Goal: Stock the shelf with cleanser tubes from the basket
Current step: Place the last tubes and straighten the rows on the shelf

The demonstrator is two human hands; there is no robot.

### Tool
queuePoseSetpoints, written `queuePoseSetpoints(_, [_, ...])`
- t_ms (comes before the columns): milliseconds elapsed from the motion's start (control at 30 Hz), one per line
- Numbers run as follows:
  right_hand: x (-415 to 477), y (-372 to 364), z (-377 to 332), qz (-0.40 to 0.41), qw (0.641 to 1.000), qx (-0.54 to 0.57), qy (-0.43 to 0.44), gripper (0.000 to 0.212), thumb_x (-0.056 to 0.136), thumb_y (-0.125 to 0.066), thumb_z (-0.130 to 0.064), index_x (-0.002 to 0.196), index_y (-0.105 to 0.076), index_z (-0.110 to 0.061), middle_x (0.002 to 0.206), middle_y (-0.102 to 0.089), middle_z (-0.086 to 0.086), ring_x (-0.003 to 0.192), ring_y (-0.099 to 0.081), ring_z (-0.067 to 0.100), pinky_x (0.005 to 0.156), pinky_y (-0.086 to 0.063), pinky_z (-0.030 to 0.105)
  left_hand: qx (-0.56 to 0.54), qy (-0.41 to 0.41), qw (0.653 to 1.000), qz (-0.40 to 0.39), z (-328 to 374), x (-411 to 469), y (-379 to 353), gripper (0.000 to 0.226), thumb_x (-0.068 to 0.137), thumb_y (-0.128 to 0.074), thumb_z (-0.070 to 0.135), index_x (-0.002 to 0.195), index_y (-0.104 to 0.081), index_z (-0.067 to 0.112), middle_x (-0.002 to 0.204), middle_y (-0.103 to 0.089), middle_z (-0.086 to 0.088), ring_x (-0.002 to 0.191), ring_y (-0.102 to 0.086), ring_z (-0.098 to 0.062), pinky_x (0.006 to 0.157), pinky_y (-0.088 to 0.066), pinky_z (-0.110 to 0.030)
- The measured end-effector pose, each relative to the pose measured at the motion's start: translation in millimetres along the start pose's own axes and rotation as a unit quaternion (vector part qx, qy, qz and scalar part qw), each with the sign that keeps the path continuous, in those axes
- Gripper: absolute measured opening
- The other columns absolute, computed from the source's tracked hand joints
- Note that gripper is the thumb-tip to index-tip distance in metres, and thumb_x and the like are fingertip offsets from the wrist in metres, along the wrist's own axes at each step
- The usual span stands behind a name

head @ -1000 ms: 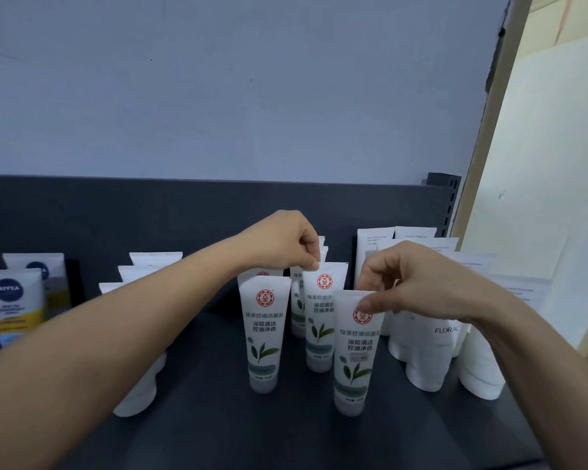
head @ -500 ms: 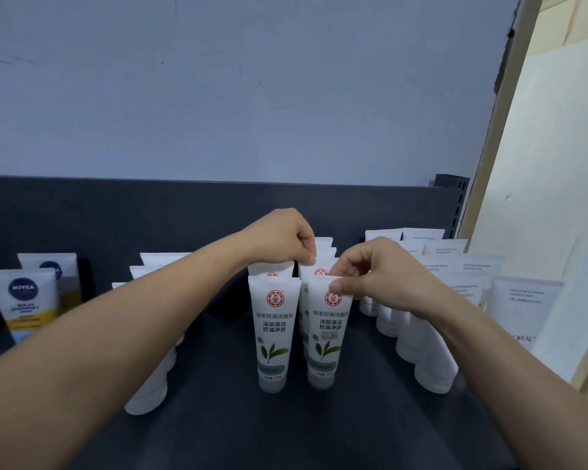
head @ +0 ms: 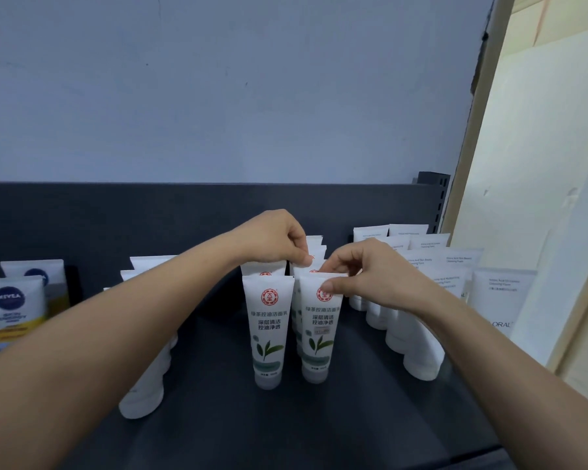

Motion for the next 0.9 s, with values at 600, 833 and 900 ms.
queuePoseSetpoints(600, [17,111,65,0.028,0.973,-0.223,-0.061,0.017,0.082,-0.075,-0.021,0.099,-0.075,-0.02,0.092,-0.069,-0.008,0.088,-0.063,0.008,0.08,-0.045,0.022,0.064,-0.014,0.997,0.028,85,78,-34,0.018,0.085,-0.069,0.023,0.1,-0.076,0.015,0.097,-0.072,0.005,0.09,-0.062,-0.01,0.08,-0.046,-0.025])
queuePoseSetpoints(833, [48,121,80,-0.006,0.956,-0.293,0.006,0.021,0.085,-0.07,-0.019,0.105,-0.074,-0.02,0.108,-0.07,-0.005,0.097,-0.062,0.013,0.085,-0.049,0.028,0.155,0.049,0.985,0.059,86,113,-51,0.024,0.09,-0.061,0.016,0.113,-0.07,0.017,0.118,-0.066,0.002,0.105,-0.06,-0.017,0.087,-0.047,-0.028])
queuePoseSetpoints(900, [54,120,87,-0.027,0.95,-0.311,0.007,0.022,0.083,-0.071,-0.018,0.105,-0.073,-0.019,0.11,-0.069,-0.005,0.099,-0.062,0.014,0.087,-0.05,0.029,0.172,0.071,0.981,0.058,82,119,-56,0.024,0.09,-0.061,0.014,0.112,-0.07,0.017,0.118,-0.066,0.001,0.105,-0.061,-0.019,0.086,-0.048,-0.029])
Point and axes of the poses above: each hand's wrist, its own x-axis towards the middle knuckle, its own y-axis out of the back of the hand, z = x × y, the point moved 4 cm from there along x, towards the middle knuckle
